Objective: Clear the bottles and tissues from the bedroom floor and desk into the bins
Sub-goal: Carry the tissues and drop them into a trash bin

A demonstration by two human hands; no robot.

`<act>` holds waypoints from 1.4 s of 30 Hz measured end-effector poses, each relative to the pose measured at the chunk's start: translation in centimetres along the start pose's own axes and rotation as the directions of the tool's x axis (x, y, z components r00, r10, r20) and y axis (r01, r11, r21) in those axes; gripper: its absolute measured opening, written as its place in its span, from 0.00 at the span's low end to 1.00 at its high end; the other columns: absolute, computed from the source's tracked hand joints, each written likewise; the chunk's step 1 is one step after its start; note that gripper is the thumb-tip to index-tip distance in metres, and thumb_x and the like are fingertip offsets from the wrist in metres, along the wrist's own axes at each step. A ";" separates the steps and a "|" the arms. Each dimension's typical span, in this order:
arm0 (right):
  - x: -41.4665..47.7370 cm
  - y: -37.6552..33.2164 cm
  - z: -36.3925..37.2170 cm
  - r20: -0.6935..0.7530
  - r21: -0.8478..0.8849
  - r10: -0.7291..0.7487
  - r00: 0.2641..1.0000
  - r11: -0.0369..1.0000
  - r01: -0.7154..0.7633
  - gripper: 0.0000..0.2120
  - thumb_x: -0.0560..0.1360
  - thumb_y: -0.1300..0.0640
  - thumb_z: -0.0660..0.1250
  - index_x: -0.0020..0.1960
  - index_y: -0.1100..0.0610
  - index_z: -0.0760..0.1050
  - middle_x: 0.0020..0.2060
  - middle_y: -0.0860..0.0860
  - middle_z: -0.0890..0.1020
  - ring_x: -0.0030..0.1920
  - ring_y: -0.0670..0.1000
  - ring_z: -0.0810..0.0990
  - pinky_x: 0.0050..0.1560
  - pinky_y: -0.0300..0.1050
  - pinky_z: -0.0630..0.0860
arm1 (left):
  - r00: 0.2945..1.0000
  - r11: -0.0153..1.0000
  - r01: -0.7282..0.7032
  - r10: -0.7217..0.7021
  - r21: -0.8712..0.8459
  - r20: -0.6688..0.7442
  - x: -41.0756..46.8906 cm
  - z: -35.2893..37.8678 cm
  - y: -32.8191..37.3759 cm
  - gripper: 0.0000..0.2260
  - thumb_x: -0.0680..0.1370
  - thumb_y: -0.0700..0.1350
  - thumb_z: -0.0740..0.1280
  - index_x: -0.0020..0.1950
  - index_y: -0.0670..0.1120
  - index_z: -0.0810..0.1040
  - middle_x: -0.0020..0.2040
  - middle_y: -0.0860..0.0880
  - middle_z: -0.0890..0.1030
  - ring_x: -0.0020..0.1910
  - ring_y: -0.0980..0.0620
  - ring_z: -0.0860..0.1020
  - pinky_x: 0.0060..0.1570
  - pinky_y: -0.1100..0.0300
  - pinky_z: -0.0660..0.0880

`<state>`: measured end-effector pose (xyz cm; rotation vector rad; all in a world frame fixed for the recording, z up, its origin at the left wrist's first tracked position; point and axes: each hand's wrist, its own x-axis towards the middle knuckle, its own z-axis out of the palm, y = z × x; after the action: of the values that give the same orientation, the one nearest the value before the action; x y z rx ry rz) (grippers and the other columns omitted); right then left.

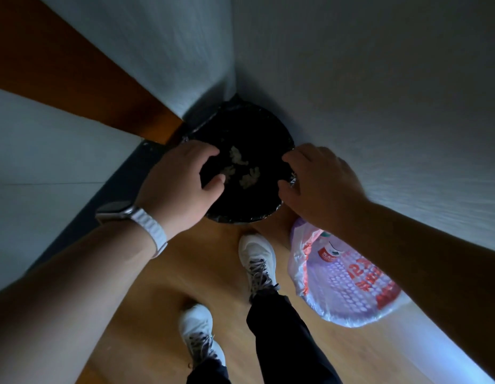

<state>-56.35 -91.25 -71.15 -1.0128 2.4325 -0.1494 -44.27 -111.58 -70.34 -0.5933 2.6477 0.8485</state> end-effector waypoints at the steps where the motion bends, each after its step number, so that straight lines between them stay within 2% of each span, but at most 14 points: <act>1: -0.3 -0.4 -1.0 -0.010 -0.009 -0.019 1.000 1.000 0.019 0.21 0.74 0.45 0.62 0.63 0.55 0.72 0.57 0.54 0.76 0.56 0.58 0.74 0.53 0.53 0.73 | 1.000 0.999 -0.027 0.027 0.029 -0.006 -0.4 -0.9 0.7 0.20 0.78 0.50 0.67 0.68 0.44 0.74 0.65 0.47 0.76 0.63 0.46 0.73 0.60 0.55 0.71; 4: -1.6 -1.4 -3.9 -0.062 -0.028 -0.046 0.997 0.999 0.045 0.24 0.73 0.43 0.57 0.62 0.56 0.73 0.57 0.55 0.77 0.55 0.58 0.75 0.52 0.54 0.74 | 0.996 0.991 -0.084 0.087 0.105 -0.025 -1.8 -3.1 2.6 0.20 0.78 0.49 0.67 0.69 0.44 0.74 0.69 0.46 0.74 0.67 0.46 0.71 0.61 0.57 0.66; 6: -2.5 -2.1 -5.4 -0.099 -0.039 -0.060 0.993 0.998 0.057 0.25 0.73 0.42 0.56 0.61 0.57 0.74 0.57 0.55 0.77 0.55 0.59 0.76 0.51 0.55 0.75 | 0.992 0.981 -0.116 0.123 0.154 -0.040 -2.9 -4.3 3.7 0.20 0.78 0.49 0.66 0.69 0.44 0.74 0.70 0.45 0.73 0.68 0.45 0.71 0.63 0.53 0.68; 12: -6.9 -4.7 -9.8 -0.208 -0.058 -0.059 0.976 0.997 0.048 0.24 0.72 0.42 0.56 0.57 0.57 0.76 0.53 0.55 0.79 0.52 0.60 0.77 0.48 0.53 0.74 | 0.961 0.932 -0.240 0.267 0.273 -0.066 -7.5 -8.2 6.2 0.21 0.79 0.52 0.61 0.68 0.43 0.74 0.68 0.42 0.75 0.68 0.42 0.72 0.63 0.47 0.70; 18: -13.3 -8.9 -15.5 -0.275 -0.076 -0.029 0.961 0.997 0.008 0.23 0.72 0.42 0.56 0.58 0.55 0.77 0.55 0.54 0.79 0.55 0.59 0.76 0.52 0.53 0.73 | 0.925 0.857 -0.318 0.374 0.406 -0.065 -13.4 -14.3 8.1 0.20 0.80 0.53 0.60 0.68 0.45 0.73 0.68 0.42 0.74 0.68 0.41 0.71 0.62 0.44 0.71; 25: -22.0 -14.1 -22.1 -0.365 -0.112 -0.007 0.931 0.993 -0.037 0.22 0.72 0.44 0.60 0.59 0.56 0.77 0.55 0.55 0.79 0.57 0.59 0.76 0.55 0.55 0.73 | 0.896 0.818 -0.348 0.434 0.457 -0.094 -21.3 -21.0 11.4 0.20 0.79 0.53 0.60 0.68 0.46 0.73 0.69 0.43 0.73 0.68 0.40 0.70 0.62 0.42 0.70; 30: -29.5 -18.0 -25.9 -0.380 -0.147 0.009 0.925 0.987 -0.070 0.23 0.73 0.44 0.58 0.60 0.56 0.76 0.56 0.55 0.79 0.58 0.60 0.76 0.56 0.55 0.72 | 0.863 0.802 -0.389 0.489 0.453 -0.125 -27.8 -24.6 14.2 0.20 0.79 0.53 0.60 0.68 0.46 0.75 0.69 0.43 0.73 0.69 0.41 0.70 0.63 0.43 0.68; 35: -37.4 -20.7 -28.8 -0.434 -0.144 0.049 0.899 0.982 -0.124 0.22 0.74 0.43 0.57 0.60 0.55 0.76 0.56 0.54 0.79 0.58 0.59 0.76 0.55 0.55 0.73 | 0.796 0.747 -0.469 0.589 0.472 -0.141 -33.7 -27.0 17.3 0.18 0.78 0.50 0.64 0.67 0.45 0.75 0.68 0.42 0.74 0.67 0.41 0.71 0.61 0.45 0.70; 42: -48.4 -21.1 -31.9 -0.536 -0.168 0.098 0.838 0.961 -0.220 0.21 0.73 0.44 0.63 0.60 0.54 0.76 0.58 0.53 0.79 0.58 0.58 0.77 0.55 0.53 0.74 | 0.654 0.617 -0.631 0.749 0.470 -0.106 -38.9 -28.4 24.0 0.19 0.78 0.50 0.61 0.65 0.44 0.77 0.66 0.42 0.75 0.65 0.40 0.73 0.60 0.45 0.71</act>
<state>-29.29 -75.71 -17.91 -0.9448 3.0846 -0.1041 -25.93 -99.62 -21.22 0.5335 3.2342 0.3460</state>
